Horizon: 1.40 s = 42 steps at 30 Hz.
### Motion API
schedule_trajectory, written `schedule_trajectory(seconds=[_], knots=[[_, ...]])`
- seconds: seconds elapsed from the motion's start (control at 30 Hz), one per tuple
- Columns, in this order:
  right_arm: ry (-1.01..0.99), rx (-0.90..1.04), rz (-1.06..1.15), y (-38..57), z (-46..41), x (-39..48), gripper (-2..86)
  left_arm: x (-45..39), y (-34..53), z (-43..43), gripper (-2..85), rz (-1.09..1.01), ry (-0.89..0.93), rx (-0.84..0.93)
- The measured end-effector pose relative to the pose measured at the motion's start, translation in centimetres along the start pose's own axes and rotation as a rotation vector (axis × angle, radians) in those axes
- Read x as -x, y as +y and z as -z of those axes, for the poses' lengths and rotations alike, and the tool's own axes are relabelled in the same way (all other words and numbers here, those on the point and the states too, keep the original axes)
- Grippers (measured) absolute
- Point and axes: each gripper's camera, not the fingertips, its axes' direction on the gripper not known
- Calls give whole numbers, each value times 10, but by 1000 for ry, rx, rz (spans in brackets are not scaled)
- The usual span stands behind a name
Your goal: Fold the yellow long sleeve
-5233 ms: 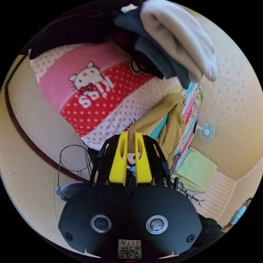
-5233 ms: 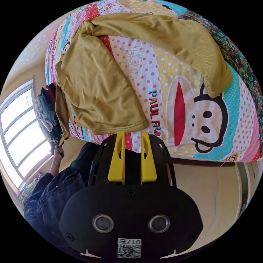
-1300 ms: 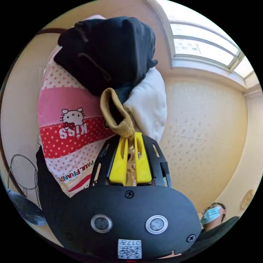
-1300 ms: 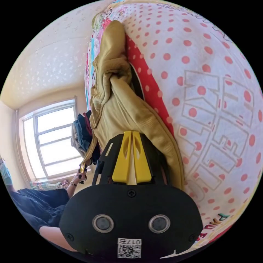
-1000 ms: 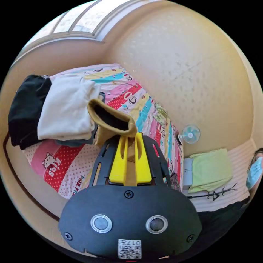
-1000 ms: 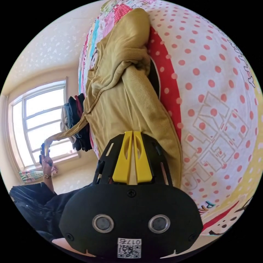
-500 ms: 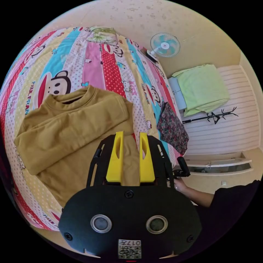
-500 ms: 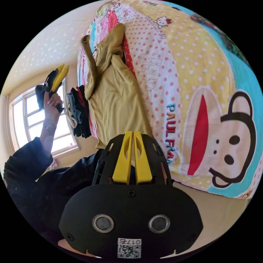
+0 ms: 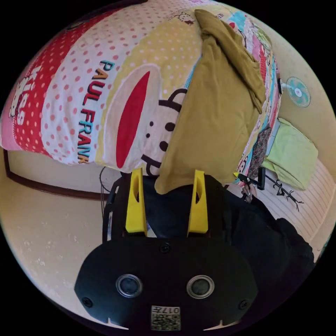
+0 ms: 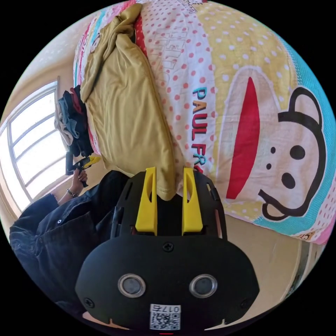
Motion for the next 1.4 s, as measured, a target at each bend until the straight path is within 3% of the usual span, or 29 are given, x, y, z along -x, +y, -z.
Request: schedule_trajectory(seconds=[0.33, 0.43, 0.5, 0.57, 0.67, 0.77, 0.87, 1.0, 1.07, 1.13, 1.27, 1.4], knots=[[-69, 86, -67, -11, 13, -17, 77, 4, -15, -10, 112, 29, 26, -13], [-66, 205, -57, -21, 14, -19, 52, 8, -4, 7, 50, -30, 188, 14], [-167, 243, -79, -21, 21, -26, 45, 17, 12, 40, 42, -59, 511, -86], [-377, 265, -71, -16, 41, -35, 40, 17, 26, 70, 41, -83, 691, -163], [-500, 201, 90, -4, 88, -21, 36, -8, 48, 118, 41, -179, 665, -186], [-482, 122, 183, 23, 130, -6, 35, -30, 80, 134, 41, -209, 576, -183], [-547, 51, 234, 66, 147, -8, 34, -22, 107, 111, 41, -144, 674, -125], [-668, 36, 160, 114, 123, -54, 33, 20, 135, 68, 41, 56, 846, -117], [-810, 14, -23, 126, 92, -104, 32, 31, 133, 63, 41, 111, 903, -147], [-899, -63, -87, 120, 82, -122, 32, 27, 118, 69, 41, 87, 912, -150], [-893, -77, -10, 47, 82, -102, 31, -7, 48, 107, 42, -54, 872, -146], [-944, -153, 67, -39, 109, -66, 33, -38, -41, 167, 42, -130, 840, -258]])
